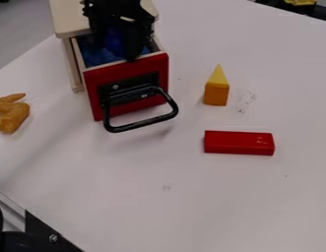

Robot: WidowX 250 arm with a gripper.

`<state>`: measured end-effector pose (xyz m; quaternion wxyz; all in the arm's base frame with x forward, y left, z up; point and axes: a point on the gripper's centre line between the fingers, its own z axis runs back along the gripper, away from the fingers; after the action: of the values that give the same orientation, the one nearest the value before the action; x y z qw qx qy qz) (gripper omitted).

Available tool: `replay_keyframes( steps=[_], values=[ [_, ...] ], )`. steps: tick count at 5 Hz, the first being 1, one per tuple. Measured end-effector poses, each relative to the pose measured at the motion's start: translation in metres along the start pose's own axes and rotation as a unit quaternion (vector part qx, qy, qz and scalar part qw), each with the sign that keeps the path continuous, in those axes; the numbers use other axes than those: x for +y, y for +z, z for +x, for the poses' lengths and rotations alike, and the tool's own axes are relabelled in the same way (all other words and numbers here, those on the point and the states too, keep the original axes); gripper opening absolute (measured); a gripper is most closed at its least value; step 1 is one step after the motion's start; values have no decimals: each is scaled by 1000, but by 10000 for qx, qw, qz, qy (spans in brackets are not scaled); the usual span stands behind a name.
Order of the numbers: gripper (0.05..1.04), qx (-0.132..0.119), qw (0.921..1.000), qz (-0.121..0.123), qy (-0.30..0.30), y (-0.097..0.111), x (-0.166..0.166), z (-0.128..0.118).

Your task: Put the blue object in the drawer

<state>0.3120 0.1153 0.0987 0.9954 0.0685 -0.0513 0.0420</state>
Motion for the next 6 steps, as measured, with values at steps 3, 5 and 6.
replay_keyframes(
  steps=[3,5,6],
  values=[
    [776,214,9981,-172,553,-29,3,3],
    [972,240,9972,-317,632,-28,-1,6],
    [972,226,9975,-368,563,-27,-7,7]
  ],
)
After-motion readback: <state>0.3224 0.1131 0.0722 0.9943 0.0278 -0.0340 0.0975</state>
